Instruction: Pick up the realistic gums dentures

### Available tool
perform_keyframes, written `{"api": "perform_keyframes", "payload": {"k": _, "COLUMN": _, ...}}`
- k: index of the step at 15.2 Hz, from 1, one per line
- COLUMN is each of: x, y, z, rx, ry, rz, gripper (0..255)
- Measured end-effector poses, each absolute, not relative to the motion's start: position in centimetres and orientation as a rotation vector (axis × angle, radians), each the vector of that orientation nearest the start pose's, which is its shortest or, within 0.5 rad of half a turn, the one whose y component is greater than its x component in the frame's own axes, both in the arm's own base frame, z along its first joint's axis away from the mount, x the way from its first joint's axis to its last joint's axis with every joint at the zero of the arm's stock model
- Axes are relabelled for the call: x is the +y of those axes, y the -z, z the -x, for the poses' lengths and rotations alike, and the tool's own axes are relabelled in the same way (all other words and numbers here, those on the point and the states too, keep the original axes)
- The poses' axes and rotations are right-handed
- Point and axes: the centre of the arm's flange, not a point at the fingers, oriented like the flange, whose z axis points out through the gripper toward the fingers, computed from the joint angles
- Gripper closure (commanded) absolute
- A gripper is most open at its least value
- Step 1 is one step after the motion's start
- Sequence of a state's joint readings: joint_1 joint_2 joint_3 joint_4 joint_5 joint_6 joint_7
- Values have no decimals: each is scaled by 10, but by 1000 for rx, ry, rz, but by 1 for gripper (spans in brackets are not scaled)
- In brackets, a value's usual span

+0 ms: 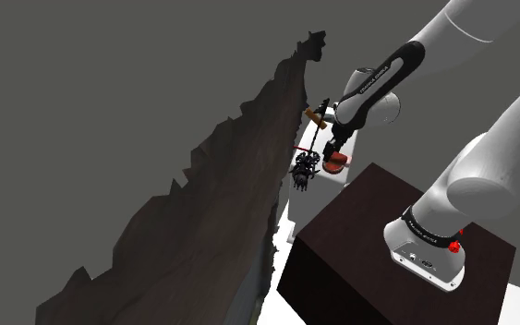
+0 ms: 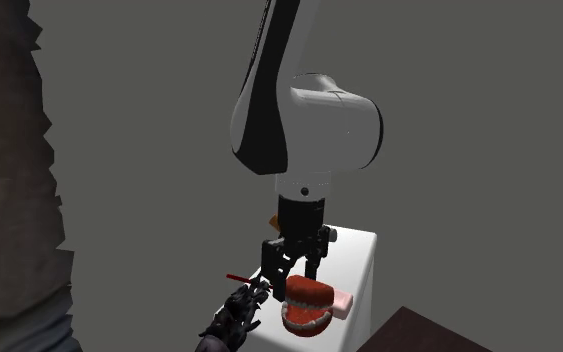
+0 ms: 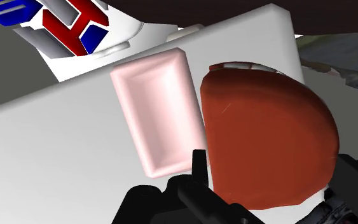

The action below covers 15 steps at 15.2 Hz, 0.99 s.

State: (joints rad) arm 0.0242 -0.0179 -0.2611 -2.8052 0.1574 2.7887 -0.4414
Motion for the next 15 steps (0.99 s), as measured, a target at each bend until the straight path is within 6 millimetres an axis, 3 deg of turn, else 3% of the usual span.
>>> {"api": "perform_keyframes", "payload": {"k": 5, "x": -96, "y": -226, "z": -362, "rx": -84, "ry": 25, "rz": 3084, "gripper": 255}}
{"api": "perform_keyframes", "payload": {"k": 15, "x": -95, "y": -279, "z": -363, "rx": -85, "ry": 25, "rz": 3084, "gripper": 255}}
